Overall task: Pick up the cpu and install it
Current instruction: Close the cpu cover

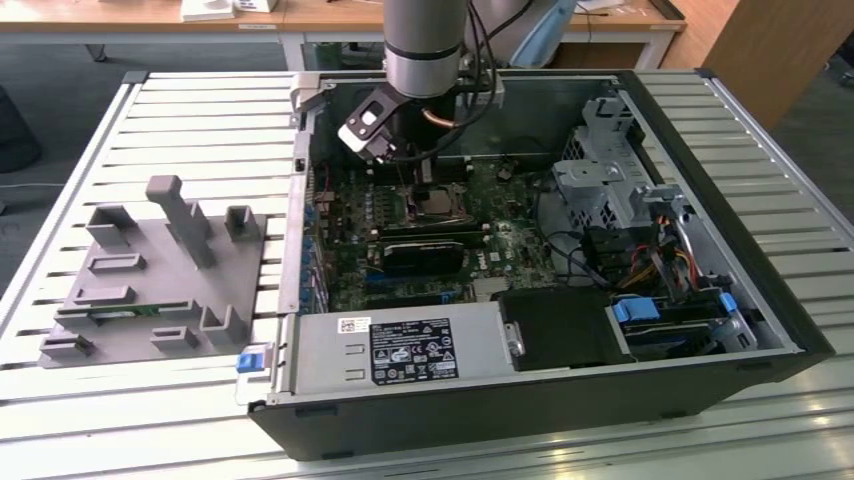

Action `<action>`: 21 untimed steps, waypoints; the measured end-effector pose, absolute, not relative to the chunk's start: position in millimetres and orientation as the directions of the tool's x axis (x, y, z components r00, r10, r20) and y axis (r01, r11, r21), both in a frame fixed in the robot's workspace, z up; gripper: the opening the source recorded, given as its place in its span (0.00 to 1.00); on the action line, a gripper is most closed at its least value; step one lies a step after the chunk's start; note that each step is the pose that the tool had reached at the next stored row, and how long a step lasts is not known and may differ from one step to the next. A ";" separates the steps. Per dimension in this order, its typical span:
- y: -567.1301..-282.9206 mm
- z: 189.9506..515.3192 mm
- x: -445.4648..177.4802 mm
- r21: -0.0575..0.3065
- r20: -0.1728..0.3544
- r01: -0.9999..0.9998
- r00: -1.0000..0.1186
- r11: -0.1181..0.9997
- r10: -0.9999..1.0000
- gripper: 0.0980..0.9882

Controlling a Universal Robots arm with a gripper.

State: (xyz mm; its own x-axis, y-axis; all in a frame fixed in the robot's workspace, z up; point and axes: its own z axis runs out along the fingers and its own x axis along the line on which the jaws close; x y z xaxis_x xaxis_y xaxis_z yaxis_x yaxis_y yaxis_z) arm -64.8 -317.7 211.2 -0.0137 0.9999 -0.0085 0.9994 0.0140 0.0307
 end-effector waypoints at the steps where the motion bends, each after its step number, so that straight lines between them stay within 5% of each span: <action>1: -317.6 210.0 -64.9 0.031 -0.009 0.999 -0.014 0.014 1.000 0.01; 21: -317.5 200.1 -64.8 0.031 -0.009 0.999 -0.014 0.014 1.000 0.01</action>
